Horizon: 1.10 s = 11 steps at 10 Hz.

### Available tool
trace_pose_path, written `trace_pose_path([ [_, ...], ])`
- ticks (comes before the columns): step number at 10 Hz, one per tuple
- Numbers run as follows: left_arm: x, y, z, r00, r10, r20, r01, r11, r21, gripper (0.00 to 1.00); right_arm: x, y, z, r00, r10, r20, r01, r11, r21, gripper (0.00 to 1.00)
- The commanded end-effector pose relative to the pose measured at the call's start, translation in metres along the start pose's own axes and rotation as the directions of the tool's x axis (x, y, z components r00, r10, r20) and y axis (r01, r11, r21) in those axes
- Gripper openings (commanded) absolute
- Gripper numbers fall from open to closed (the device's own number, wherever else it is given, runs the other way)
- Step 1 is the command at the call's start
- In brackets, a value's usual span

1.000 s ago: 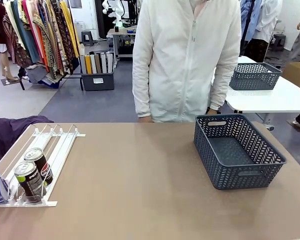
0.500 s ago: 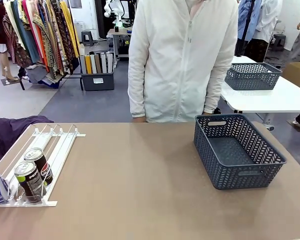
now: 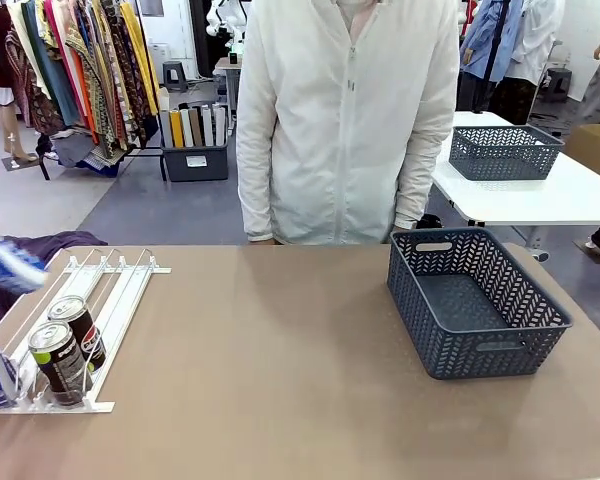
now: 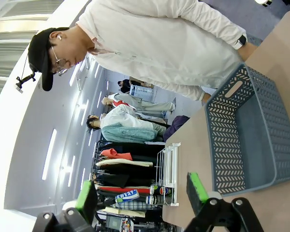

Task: Retrieve and store the cans from the dispenser.
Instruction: Pick up one can from the Automatic Can Dispenser and place it in the middle of the table.

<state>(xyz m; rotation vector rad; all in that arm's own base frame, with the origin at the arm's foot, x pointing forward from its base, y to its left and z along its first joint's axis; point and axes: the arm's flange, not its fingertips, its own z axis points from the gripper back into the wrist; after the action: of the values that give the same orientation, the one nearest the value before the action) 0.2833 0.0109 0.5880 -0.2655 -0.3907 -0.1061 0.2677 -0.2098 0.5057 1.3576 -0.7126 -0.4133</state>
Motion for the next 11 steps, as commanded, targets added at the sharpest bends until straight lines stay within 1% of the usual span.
trace_pose_path([
  [1,0.046,-0.087,-0.048,0.992,-0.118,-0.047,0.116,0.992,-0.045,0.0,0.003,0.003,-0.003,1.0,0.01,0.018,-0.011,1.0,0.024,1.0],
  [2,0.053,-0.148,-0.092,0.972,-0.209,-0.102,0.208,0.978,-0.021,0.0,0.003,0.003,-0.003,1.0,0.01,0.018,-0.011,1.0,0.024,1.0],
  [3,0.05,-0.208,-0.136,0.944,-0.297,-0.146,0.295,0.955,-0.038,0.0,0.003,0.003,-0.003,1.0,0.01,0.018,-0.011,1.0,0.024,1.0],
  [4,0.043,-0.249,-0.169,0.917,-0.35,-0.19,0.346,0.937,-0.054,0.0,0.003,0.003,-0.003,1.0,0.01,0.018,-0.011,1.0,0.024,1.0],
  [5,0.03,-0.292,-0.207,0.888,-0.422,-0.179,0.421,0.906,-0.045,0.0,0.003,0.003,-0.003,1.0,0.01,0.018,-0.011,1.0,0.024,1.0],
  [6,0.018,-0.327,-0.239,0.871,-0.466,-0.157,0.472,0.882,-0.005,0.0,0.003,0.003,-0.003,1.0,0.01,0.018,-0.011,1.0,0.024,1.0],
  [7,0.008,-0.356,-0.263,0.846,-0.499,-0.19,0.511,0.859,0.019,0.0,0.003,0.003,-0.003,1.0,0.01,0.018,-0.011,1.0,0.024,1.0],
  [8,0.002,-0.372,-0.277,0.829,-0.517,-0.215,0.538,0.841,0.05,0.0,0.003,0.003,-0.003,1.0,0.01,0.018,-0.011,1.0,0.024,1.0],
  [9,-0.001,-0.38,-0.289,0.818,-0.527,-0.232,0.555,0.828,0.08,0.0,0.003,0.003,-0.003,1.0,0.01,0.018,-0.011,1.0,0.024,1.0],
  [11,-0.002,-0.386,-0.316,0.802,-0.515,-0.302,0.569,0.813,0.126,0.0,0.003,0.003,-0.003,1.0,0.01,0.018,-0.011,1.0,0.024,1.0],
])
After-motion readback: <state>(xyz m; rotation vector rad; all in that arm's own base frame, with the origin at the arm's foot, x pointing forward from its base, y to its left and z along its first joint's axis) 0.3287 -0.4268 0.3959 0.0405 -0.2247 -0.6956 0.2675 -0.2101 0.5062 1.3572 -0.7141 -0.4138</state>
